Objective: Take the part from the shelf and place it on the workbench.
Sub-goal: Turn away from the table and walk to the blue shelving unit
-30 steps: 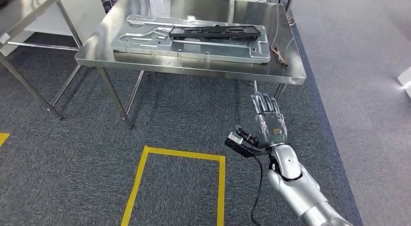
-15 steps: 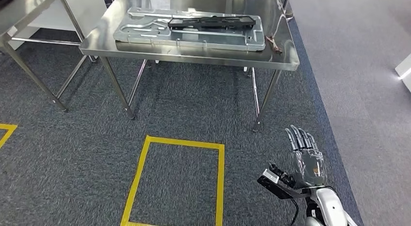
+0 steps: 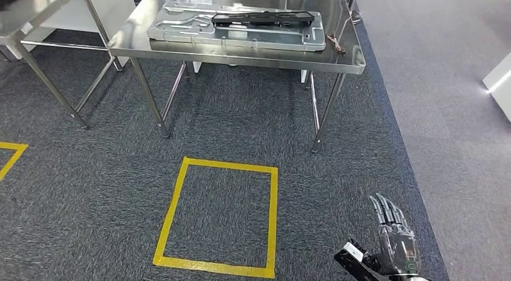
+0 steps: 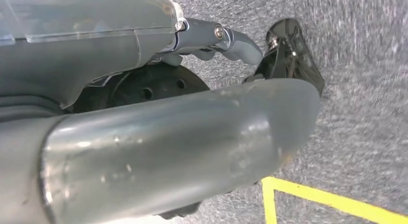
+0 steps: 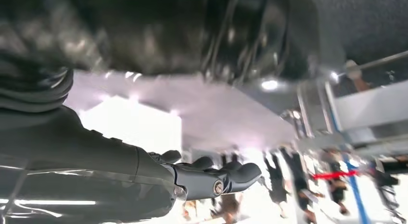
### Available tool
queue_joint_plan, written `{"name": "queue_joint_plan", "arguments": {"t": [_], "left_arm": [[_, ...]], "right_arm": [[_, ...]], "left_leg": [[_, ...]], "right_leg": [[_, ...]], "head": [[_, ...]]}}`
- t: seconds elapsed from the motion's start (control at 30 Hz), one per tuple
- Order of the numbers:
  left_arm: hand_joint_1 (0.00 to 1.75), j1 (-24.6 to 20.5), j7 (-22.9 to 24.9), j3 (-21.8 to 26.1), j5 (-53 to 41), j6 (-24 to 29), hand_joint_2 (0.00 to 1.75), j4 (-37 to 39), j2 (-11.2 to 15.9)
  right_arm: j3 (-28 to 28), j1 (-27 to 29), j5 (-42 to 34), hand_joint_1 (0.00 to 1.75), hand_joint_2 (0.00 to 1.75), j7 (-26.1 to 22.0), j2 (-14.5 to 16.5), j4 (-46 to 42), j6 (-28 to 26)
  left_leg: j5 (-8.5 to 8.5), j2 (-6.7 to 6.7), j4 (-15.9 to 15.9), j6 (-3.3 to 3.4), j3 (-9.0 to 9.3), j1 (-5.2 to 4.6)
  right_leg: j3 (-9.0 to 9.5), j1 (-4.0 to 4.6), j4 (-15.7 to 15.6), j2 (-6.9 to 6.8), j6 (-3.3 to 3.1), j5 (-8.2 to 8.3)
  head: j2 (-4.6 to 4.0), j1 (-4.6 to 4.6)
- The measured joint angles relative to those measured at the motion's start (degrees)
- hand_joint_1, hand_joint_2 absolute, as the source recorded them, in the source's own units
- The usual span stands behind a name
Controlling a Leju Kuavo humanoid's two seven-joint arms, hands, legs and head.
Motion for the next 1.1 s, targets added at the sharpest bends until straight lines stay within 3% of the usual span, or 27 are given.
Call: {"name": "queue_joint_plan", "arguments": {"t": [0.1, 0.13, 0.17, 0.2, 0.23, 0.27, 0.3, 0.37, 0.4, 0.47, 0.53, 0.6, 0.7, 0.77, 0.83, 0.9, 1.0, 1.03, 1.1], "left_arm": [[0.0, -0.5, -0.2, 1.2, 1.6, 0.9, 0.0, 0.0, -0.1], [0.0, -0.6, -0.1, 1.6, 2.0, 1.1, 0.0, 0.0, -0.2], [0.0, -0.8, 0.0, 1.9, 2.2, 1.3, 0.0, 0.0, -0.2], [0.0, -1.0, 0.1, 2.2, 2.4, 1.4, 0.0, 0.0, -0.2], [0.0, -1.1, 0.2, 2.4, 2.5, 1.4, 0.0, 0.0, -0.2], [0.0, -1.2, 0.2, 2.5, 2.5, 1.4, 0.0, 0.0, -0.2], [0.0, -1.3, 0.2, 2.7, 2.5, 1.4, 0.0, 0.0, -0.3], [0.0, -1.4, 0.2, 3.0, 2.5, 1.4, 0.0, 0.0, -0.3], [0.0, -1.4, 0.2, 3.2, 2.5, 1.5, 0.0, 0.0, -0.4], [0.0, -1.5, 0.3, 3.4, 2.7, 1.7, 0.0, 0.0, -0.3], [0.0, -1.6, 0.7, 3.7, 3.1, 2.3, 0.0, -0.1, -0.3], [0.0, -1.7, 1.0, 3.9, 3.3, 2.6, 0.0, -0.1, -0.3], [0.0, -1.7, 1.0, 3.9, 3.3, 2.7, 0.0, -0.1, -0.3], [0.0, -1.8, 0.9, 4.0, 3.2, 2.9, 0.87, -0.1, -0.3], [0.0, -1.7, 1.2, 4.1, 2.5, 3.0, 1.75, -0.1, -0.1], [0.0, -1.4, 2.1, 4.1, 1.7, 2.6, 1.75, -0.1, 0.1], [0.0, -1.0, 3.9, 4.1, 1.0, 1.4, 1.75, -0.1, 0.3], [0.0, -1.0, 4.7, 4.1, 0.7, 0.9, 1.75, -0.1, 0.4], [0.0, -0.9, 6.8, 3.6, 0.0, 0.4, 1.75, -0.3, 0.7]], "right_arm": [[-2.9, -5.5, -1.3, 0.0, 1.75, -6.7, 6.7, 11.5, -1.2], [-4.3, -8.2, -1.2, 0.0, 1.75, -8.6, 9.2, 16.6, -1.8], [-5.7, -10.7, -0.9, 0.0, 1.75, -10.0, 11.5, 21.4, -2.3], [-7.0, -12.8, -0.6, 0.0, 1.75, -11.0, 13.4, 25.5, -2.7], [-8.3, -14.5, -0.3, 0.0, 1.75, -11.7, 15.0, 28.9, -2.9], [-9.4, -16.0, 0.0, 0.0, 1.75, -12.4, 16.1, 31.7, -3.1], [-10.5, -17.3, 0.3, 0.0, 1.75, -13.3, 17.1, 34.1, -3.2], [-12.7, -19.4, 0.6, 0.0, 1.75, -14.9, 18.6, 38.0, -3.4], [-13.7, -20.2, 0.7, 0.0, 1.75, -15.4, 19.2, 39.6, -3.4], [-15.8, -21.8, -0.4, 0.0, 1.75, -16.2, 20.4, 43.4, -3.5], [-18.3, -23.9, -3.0, 0.0, 1.75, -17.4, 21.0, 48.8, -3.5], [-20.0, -25.3, -5.0, 0.0, 1.75, -18.2, 21.2, 52.8, -3.5], [-20.5, -25.6, -5.4, 0.0, 1.75, -18.4, 21.2, 53.9, -3.5], [-23.5, -26.8, -7.8, 0.0, 1.75, -16.2, 21.2, 60.1, -1.4], [-29.1, -28.8, -11.2, 0.0, 1.75, -6.9, 21.3, 71.1, 6.3], [-32.7, -29.8, -13.1, 0.0, 1.75, 2.2, 21.6, 77.3, 13.8], [-35.2, -30.5, -14.9, 0.0, 1.75, 7.9, 21.8, 80.2, 20.5], [-36.0, -30.6, -15.2, 0.0, 1.75, 9.9, 21.9, 80.9, 22.1], [-36.9, -30.6, -15.8, 0.0, 1.75, 13.1, 22.0, 82.0, 24.0]], "left_leg": [[2.35, 0.76, -0.1, 0.6, -2.74, 0.09], [3.11, 1.03, 0.0, 0.58, -3.75, 0.03], [3.86, 1.24, 0.1, 0.53, -4.79, -0.05], [4.58, 1.36, 0.3, 0.45, -5.83, -0.12], [5.27, 1.36, 0.4, 0.35, -6.83, -0.17], [5.9, 1.31, 0.5, 0.22, -7.61, -0.2], [6.47, 1.23, 0.7, 0.04, -8.2, -0.3], [7.7, 1.11, 0.7, -0.47, -8.93, -0.43], [8.36, 1.07, 0.6, -0.77, -9.14, -0.45], [8.9, 0.92, 0.4, -1.37, -9.57, -0.46], [5.78, 0.69, 2.8, -1.95, -10.66, -0.51], [2.12, 0.6, 6.1, -2.25, -11.73, -0.43], [1.17, 0.59, 7.3, -2.31, -12.07, -0.42], [-0.31, 0.6, 12.8, -2.56, -13.04, -0.37], [0.53, 0.55, 11.0, -2.68, -8.35, -0.18], [1.88, 0.46, 2.7, -2.33, -2.13, -0.1], [1.28, 0.41, 0.5, -1.41, -1.69, 0.04], [1.53, 0.43, 0.2, -0.92, -1.86, 0.17], [2.18, 0.55, 0.0, -0.11, -2.36, 0.31]], "right_leg": [[-1.95, -0.2, 7.9, 0.22, 0.69, -8.42], [-2.3, -0.25, 11.0, 0.21, 0.79, -9.76], [-2.07, -0.28, 13.1, 0.21, 0.8, -9.59], [-1.0, -0.27, 13.7, 0.21, 0.71, -8.18], [1.03, -0.24, 12.3, 0.23, 0.54, -6.26], [3.94, -0.15, 9.1, 0.31, 0.23, -4.88], [7.51, 0.05, 4.5, 0.41, -0.17, -4.5], [12.76, 0.36, -3.6, 0.56, -0.95, -5.72], [13.81, 0.53, -5.7, 0.55, -1.24, -6.13], [13.23, 0.33, -6.5, 0.35, -1.87, -5.28], [12.1, 0.0, -6.7, 0.08, -2.76, -3.93], [11.21, -0.03, -6.5, 0.0, -3.2, -3.27], [10.95, -0.02, -6.4, -0.02, -3.19, -3.16], [9.63, 0.02, -5.8, -0.24, -3.12, -2.7], [7.0, 0.1, -4.1, -0.45, -2.8, -2.08], [5.29, 0.2, -2.5, -0.34, -2.25, -1.71], [4.55, 0.29, -1.9, -0.22, -1.27, -1.37], [4.16, 0.27, -1.2, -0.17, -0.95, -2.0], [2.24, 0.05, 3.3, 0.0, -0.35, -5.27]], "head": [[0.0, 0.03], [0.0, 0.03], [0.0, 0.03], [0.0, 0.02], [0.0, 0.02], [0.0, 0.02], [0.0, 0.03], [0.0, 0.01], [0.0, 0.01], [0.0, 0.0], [0.0, 0.0], [0.0, 0.0], [0.0, -0.01], [0.0, -0.02], [0.0, -0.02], [0.0, -0.01], [0.0, -0.02], [0.0, 0.0], [0.0, 0.01]]}}
